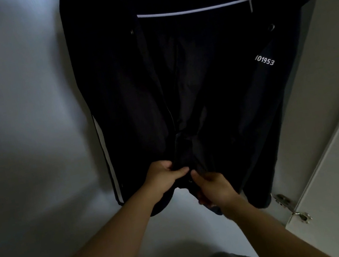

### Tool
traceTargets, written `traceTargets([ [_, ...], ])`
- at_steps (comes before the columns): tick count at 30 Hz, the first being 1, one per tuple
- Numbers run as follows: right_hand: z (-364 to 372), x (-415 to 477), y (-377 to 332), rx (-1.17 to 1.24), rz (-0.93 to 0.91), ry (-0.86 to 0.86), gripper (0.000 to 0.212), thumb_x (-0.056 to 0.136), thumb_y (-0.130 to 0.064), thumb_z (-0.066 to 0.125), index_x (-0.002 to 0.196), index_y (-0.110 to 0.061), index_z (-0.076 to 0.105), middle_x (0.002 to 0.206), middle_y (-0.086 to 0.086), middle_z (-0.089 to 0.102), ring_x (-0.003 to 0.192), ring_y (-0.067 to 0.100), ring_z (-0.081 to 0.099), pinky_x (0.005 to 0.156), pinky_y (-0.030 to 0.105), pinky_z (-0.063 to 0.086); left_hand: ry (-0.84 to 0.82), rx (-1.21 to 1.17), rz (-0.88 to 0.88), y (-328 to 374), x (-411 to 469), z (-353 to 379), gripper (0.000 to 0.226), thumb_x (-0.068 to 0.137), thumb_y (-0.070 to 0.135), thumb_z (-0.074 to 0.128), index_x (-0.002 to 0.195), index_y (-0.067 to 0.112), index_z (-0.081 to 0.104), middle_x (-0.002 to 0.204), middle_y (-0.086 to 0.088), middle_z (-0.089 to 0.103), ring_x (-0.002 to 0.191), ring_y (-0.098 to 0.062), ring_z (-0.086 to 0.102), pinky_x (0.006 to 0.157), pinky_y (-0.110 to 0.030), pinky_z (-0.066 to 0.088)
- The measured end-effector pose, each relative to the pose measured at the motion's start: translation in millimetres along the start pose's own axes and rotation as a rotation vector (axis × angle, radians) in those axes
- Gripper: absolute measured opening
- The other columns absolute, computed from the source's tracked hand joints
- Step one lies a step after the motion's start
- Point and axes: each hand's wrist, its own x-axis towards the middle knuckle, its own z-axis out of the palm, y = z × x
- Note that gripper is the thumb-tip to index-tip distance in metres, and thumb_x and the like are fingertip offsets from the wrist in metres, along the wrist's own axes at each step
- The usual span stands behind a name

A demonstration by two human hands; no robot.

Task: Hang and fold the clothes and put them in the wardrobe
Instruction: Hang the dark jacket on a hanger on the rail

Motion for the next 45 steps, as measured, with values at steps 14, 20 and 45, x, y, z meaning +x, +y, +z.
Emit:
traceTargets([
  [14,-4.5,-10.0,22.1,0.283,0.313,-0.029,0.049,0.095,-0.063,0.05,0.109,-0.017,0.06,0.079,0.014,0.076,0.075,0.032,0.076,0.062,0.036,0.061,-0.153,-0.054,-0.171,-1.1,3.2,17.6,0.024,0.084,-0.014,0.069,0.104,-0.001,0.072,0.096,-0.016,0.076,0.086,-0.023,0.076,0.067,-0.029,0.061],
  [20,-0.6,-11.4,21.6,0.184,0.279,-0.053,0.041,0.092,-0.049,0.067,0.101,-0.008,0.068,0.079,0.004,0.077,0.074,0.022,0.077,0.063,0.032,0.062,-0.11,-0.083,-0.214,-7.5,8.6,27.4,0.021,0.084,-0.011,0.071,0.103,0.0,0.069,0.094,-0.015,0.074,0.078,-0.022,0.076,0.063,-0.028,0.06],
  [45,-3.8,21.7,56.9,0.572,0.257,0.333,0.023,0.085,0.001,0.075,0.108,-0.003,0.07,0.089,0.013,0.075,0.072,0.023,0.074,0.057,0.025,0.058,0.126,-0.163,-0.645,-88.0,20.9,21.6,0.014,0.101,0.007,0.052,0.089,0.008,0.059,0.084,-0.006,0.062,0.073,-0.016,0.059,0.064,-0.027,0.047],
])
